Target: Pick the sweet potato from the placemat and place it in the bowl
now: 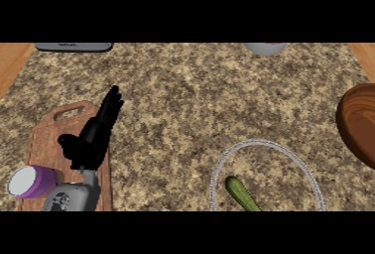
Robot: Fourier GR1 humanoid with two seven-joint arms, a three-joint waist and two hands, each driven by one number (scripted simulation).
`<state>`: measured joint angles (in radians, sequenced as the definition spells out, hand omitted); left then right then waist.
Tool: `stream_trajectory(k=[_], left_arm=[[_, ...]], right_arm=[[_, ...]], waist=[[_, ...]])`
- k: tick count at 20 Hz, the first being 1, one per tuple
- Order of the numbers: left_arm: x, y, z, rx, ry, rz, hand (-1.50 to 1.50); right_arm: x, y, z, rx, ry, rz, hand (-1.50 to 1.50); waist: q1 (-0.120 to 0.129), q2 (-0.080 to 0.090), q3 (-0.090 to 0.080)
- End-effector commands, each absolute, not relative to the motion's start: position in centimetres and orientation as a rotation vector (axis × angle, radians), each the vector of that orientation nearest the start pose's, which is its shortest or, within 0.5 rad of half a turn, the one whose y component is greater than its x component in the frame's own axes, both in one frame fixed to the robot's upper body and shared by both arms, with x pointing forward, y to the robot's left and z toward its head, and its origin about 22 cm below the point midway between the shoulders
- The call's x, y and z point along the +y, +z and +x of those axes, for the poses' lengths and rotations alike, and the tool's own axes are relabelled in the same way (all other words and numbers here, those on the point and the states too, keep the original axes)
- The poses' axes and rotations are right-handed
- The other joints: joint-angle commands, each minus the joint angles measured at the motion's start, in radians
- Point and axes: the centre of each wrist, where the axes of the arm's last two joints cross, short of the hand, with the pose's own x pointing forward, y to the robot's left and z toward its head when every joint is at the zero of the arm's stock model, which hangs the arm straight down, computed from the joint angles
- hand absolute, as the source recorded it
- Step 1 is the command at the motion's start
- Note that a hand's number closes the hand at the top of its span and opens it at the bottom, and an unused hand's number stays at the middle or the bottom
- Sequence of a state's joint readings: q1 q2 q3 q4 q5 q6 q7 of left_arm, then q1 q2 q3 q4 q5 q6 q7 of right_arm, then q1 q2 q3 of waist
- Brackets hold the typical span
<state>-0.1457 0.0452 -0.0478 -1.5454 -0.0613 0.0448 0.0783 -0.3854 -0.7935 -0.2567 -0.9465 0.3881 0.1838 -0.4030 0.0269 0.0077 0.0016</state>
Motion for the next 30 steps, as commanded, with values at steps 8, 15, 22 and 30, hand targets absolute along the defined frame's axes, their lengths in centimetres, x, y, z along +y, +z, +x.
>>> stream_trajectory(k=[8, 15, 22, 30], left_arm=[[20.4, 2.0, 27.3, -1.587, -0.124, 0.046, 0.00], [20.8, 2.8, 27.9, -1.582, -0.116, 0.058, 0.00], [22.5, 2.9, 28.1, -1.586, -0.103, 0.056, 0.00], [20.8, 4.0, 28.0, -1.608, -0.116, 0.070, 0.00]], right_arm=[[-51.6, 11.2, 31.1, -1.709, 0.628, -0.485, -1.50], [-51.7, 11.5, 31.7, -1.830, 0.364, -0.468, -1.50], [-57.9, 14.5, 26.3, -1.778, 0.255, -0.326, -1.50], [-60.4, 13.9, 22.6, -1.792, 0.206, -0.180, -1.50]], waist=[[-0.006, -0.001, 0.000], [-0.016, -0.005, -0.001], [-0.027, -0.005, -0.001], [-0.022, -0.003, 0.003]])
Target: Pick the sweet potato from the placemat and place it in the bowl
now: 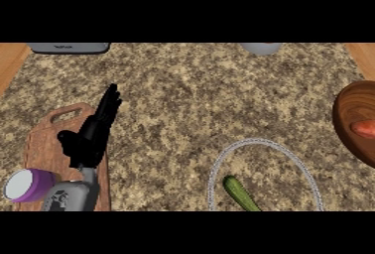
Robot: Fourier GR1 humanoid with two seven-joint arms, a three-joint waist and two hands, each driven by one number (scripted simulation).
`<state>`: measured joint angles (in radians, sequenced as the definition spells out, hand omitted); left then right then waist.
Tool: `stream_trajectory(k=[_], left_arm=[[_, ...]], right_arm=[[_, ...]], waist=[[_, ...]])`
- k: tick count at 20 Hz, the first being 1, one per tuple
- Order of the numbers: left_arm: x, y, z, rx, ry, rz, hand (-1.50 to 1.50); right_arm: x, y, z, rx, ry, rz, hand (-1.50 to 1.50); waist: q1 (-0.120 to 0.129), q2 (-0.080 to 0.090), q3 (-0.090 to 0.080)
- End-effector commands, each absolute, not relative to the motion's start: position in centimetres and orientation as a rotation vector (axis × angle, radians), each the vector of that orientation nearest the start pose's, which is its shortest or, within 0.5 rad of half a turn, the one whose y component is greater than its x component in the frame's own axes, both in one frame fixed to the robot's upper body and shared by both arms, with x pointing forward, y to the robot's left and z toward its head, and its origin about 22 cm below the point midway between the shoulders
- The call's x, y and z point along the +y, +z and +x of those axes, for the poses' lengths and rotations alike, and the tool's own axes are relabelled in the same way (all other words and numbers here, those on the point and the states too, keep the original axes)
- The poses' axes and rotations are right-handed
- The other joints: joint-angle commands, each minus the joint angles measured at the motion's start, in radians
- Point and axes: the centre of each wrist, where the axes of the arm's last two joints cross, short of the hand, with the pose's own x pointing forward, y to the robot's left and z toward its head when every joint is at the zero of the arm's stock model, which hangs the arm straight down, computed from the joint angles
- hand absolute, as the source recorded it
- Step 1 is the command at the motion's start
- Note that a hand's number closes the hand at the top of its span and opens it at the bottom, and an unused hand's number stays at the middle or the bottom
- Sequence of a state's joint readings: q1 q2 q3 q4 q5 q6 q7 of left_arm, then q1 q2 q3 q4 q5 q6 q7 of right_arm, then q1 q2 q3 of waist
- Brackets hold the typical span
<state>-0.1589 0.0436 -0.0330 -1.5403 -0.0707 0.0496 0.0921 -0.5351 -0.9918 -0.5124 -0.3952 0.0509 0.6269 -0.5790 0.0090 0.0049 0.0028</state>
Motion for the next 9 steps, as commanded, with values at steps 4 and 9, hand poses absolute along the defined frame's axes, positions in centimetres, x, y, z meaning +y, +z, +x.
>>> stream_trajectory(k=[4, 9], left_arm=[[21.8, 2.6, 27.9, -1.602, -0.113, 0.057, 0.00], [20.5, 2.1, 27.7, -1.584, -0.101, 0.061, 0.00]], right_arm=[[-60.1, 12.5, 22.1, -1.780, 0.242, -0.151, -1.50], [-60.6, 12.8, 21.1, -1.772, 0.246, -0.155, -1.50]], waist=[[-0.006, 0.002, 0.002], [-0.004, 0.003, 0.003]])
